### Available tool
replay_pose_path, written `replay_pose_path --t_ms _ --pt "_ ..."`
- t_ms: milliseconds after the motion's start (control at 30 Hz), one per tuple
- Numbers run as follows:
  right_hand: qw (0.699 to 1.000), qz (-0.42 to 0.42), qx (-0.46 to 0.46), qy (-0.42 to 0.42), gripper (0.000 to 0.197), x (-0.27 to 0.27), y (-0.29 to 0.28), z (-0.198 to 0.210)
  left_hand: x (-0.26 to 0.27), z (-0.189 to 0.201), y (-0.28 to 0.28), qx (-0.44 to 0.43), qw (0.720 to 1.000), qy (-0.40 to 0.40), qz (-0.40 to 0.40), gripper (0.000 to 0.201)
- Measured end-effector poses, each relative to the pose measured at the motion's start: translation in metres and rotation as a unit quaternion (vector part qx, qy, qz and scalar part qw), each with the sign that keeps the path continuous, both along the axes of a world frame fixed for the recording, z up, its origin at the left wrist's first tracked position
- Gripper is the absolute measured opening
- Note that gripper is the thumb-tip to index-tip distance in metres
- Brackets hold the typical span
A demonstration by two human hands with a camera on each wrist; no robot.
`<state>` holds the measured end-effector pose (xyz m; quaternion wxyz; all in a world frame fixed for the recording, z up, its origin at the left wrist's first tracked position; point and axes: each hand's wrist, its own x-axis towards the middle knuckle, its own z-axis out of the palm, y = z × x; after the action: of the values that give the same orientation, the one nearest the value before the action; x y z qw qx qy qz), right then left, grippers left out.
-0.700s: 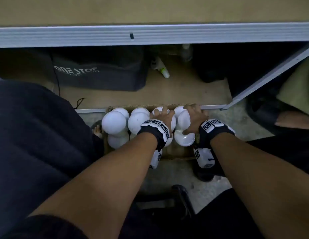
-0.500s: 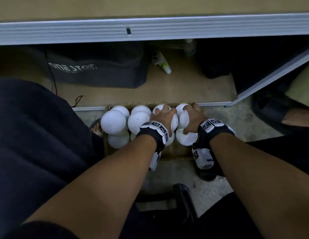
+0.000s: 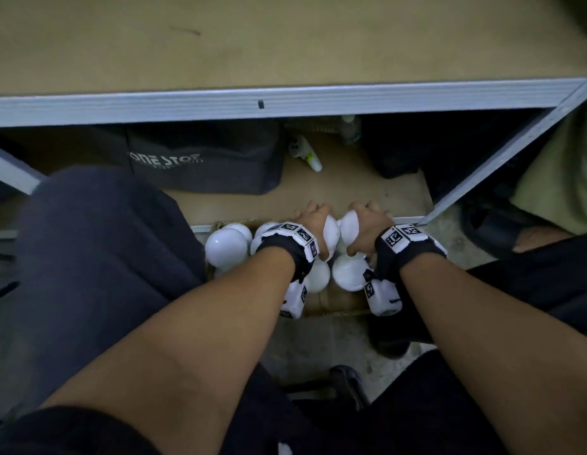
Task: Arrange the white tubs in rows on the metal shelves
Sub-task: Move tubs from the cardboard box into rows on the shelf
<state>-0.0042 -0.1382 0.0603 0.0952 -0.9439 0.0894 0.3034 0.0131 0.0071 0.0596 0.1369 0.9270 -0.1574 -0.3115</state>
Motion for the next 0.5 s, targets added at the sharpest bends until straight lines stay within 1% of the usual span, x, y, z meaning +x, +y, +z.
replay_pose_path --t_ms 67,167,267,367,500 --pt "1.000 -0.010 0.011 -0.016 0.094 0.001 0.002 0.024 0.003 0.021 0.005 -0.011 0.999 -0.032 0.002 0.096" --pt "0.999 -0.009 0.003 -0.052 0.091 -0.001 0.005 0.065 0.005 0.056 0.011 -0.020 0.997 -0.072 0.002 0.096" --pt "0.996 0.002 0.002 -0.091 0.095 -0.005 0.003 0.110 0.005 0.097 0.016 -0.042 0.994 -0.105 -0.001 0.094" --pt "0.990 0.011 0.032 -0.139 0.096 -0.010 0.000 0.157 0.006 0.138 0.022 -0.073 0.988 -0.133 -0.002 0.094" --pt "0.975 -0.001 0.066 -0.210 0.094 -0.014 -0.003 0.208 0.008 0.189 0.026 -0.114 0.976 -0.187 0.001 0.089"
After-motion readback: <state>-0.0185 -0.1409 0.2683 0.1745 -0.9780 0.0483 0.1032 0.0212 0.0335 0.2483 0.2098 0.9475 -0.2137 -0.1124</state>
